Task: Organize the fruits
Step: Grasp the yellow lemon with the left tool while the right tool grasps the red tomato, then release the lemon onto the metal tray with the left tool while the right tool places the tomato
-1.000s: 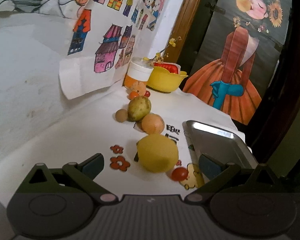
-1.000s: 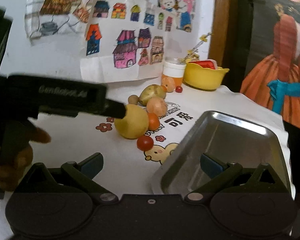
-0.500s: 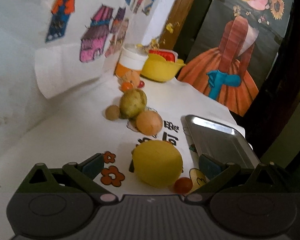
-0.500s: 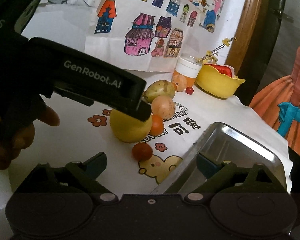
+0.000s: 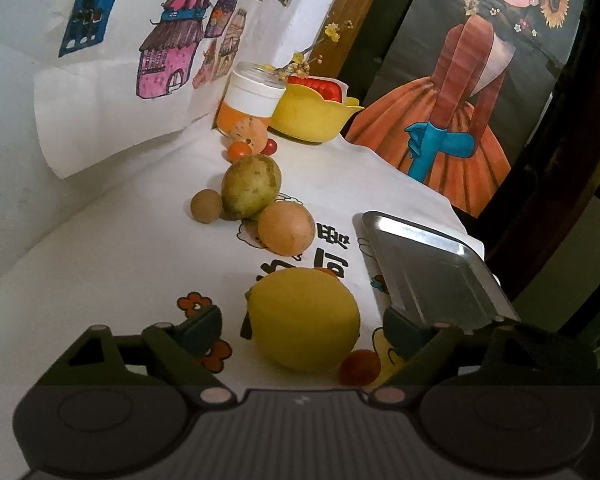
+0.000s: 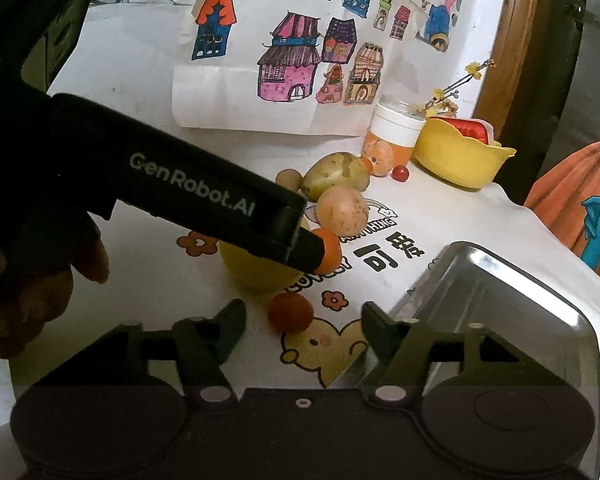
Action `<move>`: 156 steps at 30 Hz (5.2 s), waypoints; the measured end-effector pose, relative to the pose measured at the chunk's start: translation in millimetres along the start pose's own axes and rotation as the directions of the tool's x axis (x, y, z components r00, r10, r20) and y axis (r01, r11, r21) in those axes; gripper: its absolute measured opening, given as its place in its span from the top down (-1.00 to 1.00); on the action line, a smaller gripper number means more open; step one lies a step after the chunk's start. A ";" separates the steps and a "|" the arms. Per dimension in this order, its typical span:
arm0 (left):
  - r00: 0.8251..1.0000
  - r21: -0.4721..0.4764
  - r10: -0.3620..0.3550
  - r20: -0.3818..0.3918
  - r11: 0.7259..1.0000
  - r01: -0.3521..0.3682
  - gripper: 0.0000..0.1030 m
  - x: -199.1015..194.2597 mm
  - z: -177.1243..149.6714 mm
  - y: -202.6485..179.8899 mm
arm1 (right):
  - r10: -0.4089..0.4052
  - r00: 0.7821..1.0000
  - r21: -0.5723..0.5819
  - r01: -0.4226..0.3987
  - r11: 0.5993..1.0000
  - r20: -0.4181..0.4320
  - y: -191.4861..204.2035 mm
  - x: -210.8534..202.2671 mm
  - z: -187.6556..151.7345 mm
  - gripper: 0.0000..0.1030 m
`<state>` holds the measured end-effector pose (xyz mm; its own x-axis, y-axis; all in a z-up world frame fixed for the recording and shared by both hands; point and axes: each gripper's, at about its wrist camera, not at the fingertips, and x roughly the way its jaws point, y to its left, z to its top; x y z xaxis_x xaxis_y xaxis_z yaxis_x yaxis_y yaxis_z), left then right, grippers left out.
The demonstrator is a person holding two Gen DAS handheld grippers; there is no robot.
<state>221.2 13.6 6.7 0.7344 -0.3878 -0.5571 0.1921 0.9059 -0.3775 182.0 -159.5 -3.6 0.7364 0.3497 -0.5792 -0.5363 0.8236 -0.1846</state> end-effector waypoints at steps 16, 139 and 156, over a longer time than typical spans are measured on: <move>1.000 -0.057 -0.021 -0.023 0.998 0.020 -0.26 8.4 2.6 5.3 | 0.090 0.996 0.089 -0.090 0.992 -0.005 -10.8 5.1 1.5 0.48; 0.994 0.081 -0.062 -0.094 0.994 0.070 -0.59 162.0 78.0 -128.3 | -0.141 0.990 0.319 0.133 0.938 0.003 -263.2 12.5 -18.9 -0.44; 0.987 0.131 -0.022 0.157 0.991 0.001 -0.99 52.8 73.0 -139.1 | -0.182 0.973 0.318 0.131 0.939 0.139 -225.6 -79.1 -10.2 -0.99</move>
<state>280.8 -120.5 83.8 0.8233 -0.3757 -0.4254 0.2762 0.9200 -0.2780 240.5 -377.5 75.8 0.8720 0.2522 -0.4196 -0.2762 0.9611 0.0038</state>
